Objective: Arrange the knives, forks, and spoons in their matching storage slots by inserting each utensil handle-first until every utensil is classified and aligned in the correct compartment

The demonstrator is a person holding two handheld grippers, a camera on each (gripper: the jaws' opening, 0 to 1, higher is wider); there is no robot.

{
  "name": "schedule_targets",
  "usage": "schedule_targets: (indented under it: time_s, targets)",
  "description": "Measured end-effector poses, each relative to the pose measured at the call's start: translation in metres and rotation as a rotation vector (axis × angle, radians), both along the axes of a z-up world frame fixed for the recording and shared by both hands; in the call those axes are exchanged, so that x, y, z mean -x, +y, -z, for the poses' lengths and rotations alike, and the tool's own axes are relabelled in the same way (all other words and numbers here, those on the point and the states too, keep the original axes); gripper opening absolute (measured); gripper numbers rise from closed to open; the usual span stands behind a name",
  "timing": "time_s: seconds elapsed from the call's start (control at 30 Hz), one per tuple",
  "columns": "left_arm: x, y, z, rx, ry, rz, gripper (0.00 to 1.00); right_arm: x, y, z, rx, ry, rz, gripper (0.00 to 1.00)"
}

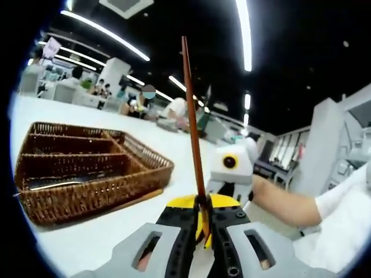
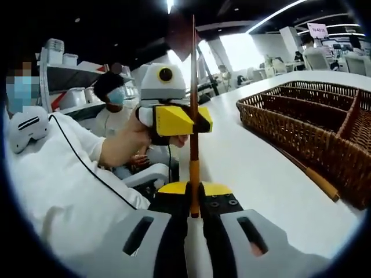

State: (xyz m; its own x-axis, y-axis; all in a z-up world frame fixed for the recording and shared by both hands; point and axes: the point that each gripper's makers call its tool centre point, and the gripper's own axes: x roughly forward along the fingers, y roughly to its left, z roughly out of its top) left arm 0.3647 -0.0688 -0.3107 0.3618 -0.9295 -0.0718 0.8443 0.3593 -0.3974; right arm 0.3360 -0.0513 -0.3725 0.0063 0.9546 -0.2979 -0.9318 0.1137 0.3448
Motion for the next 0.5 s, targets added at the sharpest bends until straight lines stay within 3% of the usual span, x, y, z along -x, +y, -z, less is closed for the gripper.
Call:
schedule_targets:
  time_s: [0.5]
  targets:
    - [-0.008, 0.009, -0.001, -0.013, -0.058, -0.037, 0.10, -0.013, -0.004, -0.010, 0.027, 0.079, 0.097, 0.06]
